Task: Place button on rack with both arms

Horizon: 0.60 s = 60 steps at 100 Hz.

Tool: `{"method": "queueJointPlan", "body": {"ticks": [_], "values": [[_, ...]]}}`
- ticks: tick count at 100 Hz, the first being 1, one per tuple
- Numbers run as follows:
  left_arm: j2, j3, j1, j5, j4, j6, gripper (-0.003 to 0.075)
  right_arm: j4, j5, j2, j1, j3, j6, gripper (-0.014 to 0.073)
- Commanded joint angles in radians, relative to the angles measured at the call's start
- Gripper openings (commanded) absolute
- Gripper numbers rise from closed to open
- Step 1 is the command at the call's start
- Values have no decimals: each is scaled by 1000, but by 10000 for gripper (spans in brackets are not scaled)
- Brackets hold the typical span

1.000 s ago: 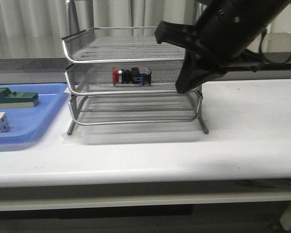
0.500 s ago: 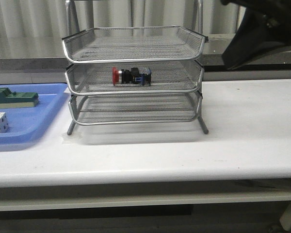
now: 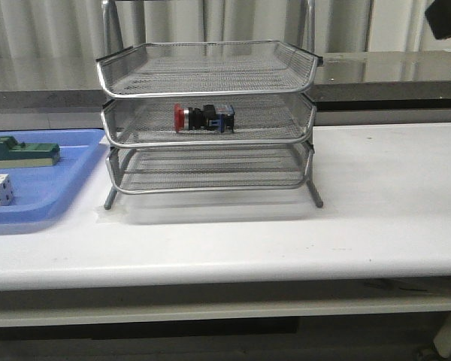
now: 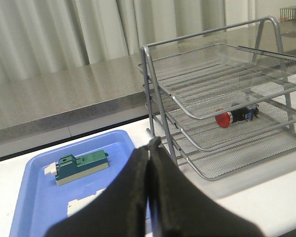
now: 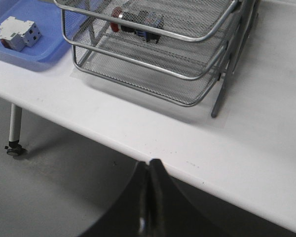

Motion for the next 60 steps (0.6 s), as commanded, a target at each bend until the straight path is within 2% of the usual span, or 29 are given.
{"method": "queueJointPlan", "body": {"ticks": [1,49,60], "values": [[8,-28,4,-88,-2,-10,-21,-6,-19,-35,-6,-24,-3,-60],[8,-28,4,-88,-2,-10,-21,-42,-30,-37,-6,-23,-3,-60],[8,-28,4,-88,-2,-10,-21,-85,-55,-49,-6,-14,-2,-60]]}}
